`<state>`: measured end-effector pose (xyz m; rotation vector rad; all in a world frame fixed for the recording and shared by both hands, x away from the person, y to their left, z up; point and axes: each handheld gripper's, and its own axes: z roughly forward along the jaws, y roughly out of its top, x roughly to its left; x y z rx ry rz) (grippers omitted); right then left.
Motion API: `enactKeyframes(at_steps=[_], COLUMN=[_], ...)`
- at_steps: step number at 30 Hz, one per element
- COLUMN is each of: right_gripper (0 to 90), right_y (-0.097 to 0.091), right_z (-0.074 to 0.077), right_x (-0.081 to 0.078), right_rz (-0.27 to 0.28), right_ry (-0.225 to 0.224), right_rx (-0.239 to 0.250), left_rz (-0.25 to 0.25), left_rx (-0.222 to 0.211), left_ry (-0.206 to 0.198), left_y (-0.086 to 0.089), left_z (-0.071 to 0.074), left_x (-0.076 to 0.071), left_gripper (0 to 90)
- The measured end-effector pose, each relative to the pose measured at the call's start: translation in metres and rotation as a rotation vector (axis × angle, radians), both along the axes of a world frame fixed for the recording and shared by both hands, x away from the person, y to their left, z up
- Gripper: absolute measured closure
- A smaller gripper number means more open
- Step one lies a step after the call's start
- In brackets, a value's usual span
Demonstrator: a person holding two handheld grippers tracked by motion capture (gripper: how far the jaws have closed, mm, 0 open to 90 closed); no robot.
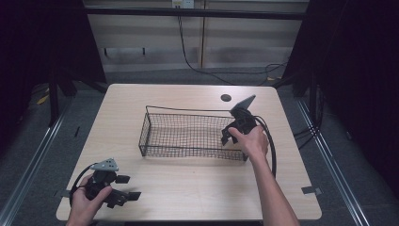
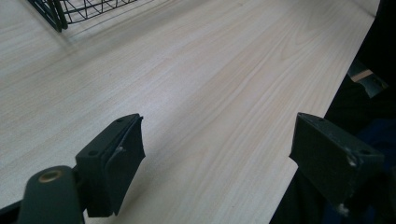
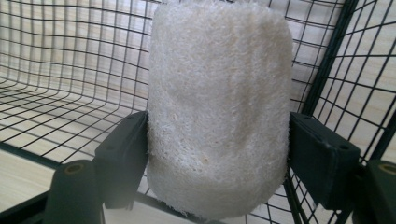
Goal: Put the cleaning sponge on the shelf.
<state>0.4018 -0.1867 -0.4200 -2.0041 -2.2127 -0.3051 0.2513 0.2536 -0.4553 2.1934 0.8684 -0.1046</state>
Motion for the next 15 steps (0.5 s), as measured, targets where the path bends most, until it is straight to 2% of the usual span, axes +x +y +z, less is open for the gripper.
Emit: enactKeyframes(at_steps=[7,15], right_gripper=[25.0,24.9], right_y=[0.0022,0.0050], right_z=[-0.0038,-0.0091], right_x=[0.0020,0.0034], right_rz=[-0.009,0.006], right_ry=[0.019,0.036], right_rx=[-0.002,-0.012], left_rz=[0.001,0.004], left_rx=[0.006,0.010], left_ry=[0.001,0.002], left_y=[-0.0001,-0.0005], left_z=[-0.0002,-0.0006], left_x=[0.0002,0.0004], left_gripper=[16.9,16.9])
